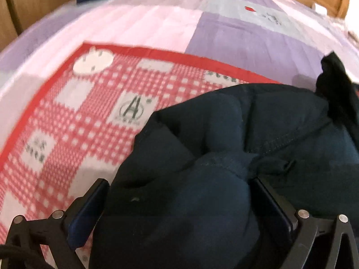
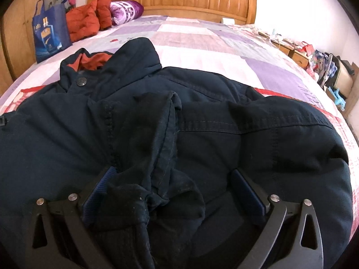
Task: Fold large clothes
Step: 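Lay the sleeve on the jacket and open the left gripper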
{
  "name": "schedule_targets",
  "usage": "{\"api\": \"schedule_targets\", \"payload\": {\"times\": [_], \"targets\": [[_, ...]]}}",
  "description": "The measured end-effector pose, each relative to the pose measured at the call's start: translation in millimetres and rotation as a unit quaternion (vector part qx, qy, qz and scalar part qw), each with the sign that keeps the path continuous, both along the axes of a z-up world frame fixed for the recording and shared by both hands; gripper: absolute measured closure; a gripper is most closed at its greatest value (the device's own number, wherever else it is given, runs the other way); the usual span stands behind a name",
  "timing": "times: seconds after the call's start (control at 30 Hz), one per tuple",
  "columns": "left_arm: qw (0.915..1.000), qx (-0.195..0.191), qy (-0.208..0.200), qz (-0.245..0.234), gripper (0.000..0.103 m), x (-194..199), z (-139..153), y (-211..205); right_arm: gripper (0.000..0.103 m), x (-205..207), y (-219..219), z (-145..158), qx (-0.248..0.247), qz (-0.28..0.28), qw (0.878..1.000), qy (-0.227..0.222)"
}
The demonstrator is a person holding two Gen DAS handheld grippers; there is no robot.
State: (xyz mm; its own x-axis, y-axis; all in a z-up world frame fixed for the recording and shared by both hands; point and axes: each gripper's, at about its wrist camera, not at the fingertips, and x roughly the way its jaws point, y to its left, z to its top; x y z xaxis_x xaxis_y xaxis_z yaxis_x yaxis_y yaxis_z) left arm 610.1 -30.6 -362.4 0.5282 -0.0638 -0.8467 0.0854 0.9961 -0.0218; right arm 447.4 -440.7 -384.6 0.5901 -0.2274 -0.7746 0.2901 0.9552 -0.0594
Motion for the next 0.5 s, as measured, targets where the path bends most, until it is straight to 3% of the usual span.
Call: {"api": "schedule_targets", "payload": {"times": [0.2,0.4,0.5], "targets": [[0.9999,-0.011,0.008,0.007,0.000,3.2,2.8,8.7,0.000,0.8,-3.5,-3.9,0.011,0.003,1.000,-0.004],[0.9993,0.038,-0.003,-0.004,0.000,-2.3,25.7,12.7,0.000,0.4,-6.1,-4.7,0.021,0.004,1.000,-0.006],[0.9982,0.044,-0.022,-0.034,0.007,-24.1,53.6,-2.1,0.000,2.2,-7.1,-3.0,0.025,0.004,1.000,0.001]]}}
